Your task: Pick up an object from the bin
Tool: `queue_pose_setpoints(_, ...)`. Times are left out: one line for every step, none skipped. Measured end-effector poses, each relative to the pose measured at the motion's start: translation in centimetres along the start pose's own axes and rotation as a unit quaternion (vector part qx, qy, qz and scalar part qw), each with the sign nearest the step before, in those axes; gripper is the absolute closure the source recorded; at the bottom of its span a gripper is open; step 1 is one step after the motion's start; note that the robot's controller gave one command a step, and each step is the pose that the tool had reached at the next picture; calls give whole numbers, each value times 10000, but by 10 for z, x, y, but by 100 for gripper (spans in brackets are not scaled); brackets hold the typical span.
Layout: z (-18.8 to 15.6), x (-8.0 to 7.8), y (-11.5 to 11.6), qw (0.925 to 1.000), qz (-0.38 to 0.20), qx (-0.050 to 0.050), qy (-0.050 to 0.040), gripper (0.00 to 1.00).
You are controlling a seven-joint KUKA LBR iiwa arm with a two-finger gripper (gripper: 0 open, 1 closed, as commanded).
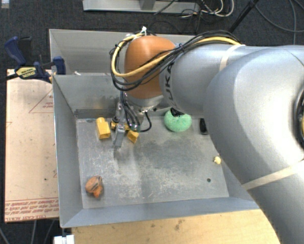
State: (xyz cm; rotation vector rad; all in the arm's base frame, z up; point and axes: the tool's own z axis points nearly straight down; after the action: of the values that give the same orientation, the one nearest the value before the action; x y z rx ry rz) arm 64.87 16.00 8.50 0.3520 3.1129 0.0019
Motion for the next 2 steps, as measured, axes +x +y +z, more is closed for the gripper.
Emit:
queue_pose_setpoints(7, -6, 22, 9968, -800, -40, -53, 100)
queue_pose_setpoints(12, -1, 20, 9967, -809, -7, 37, 0)
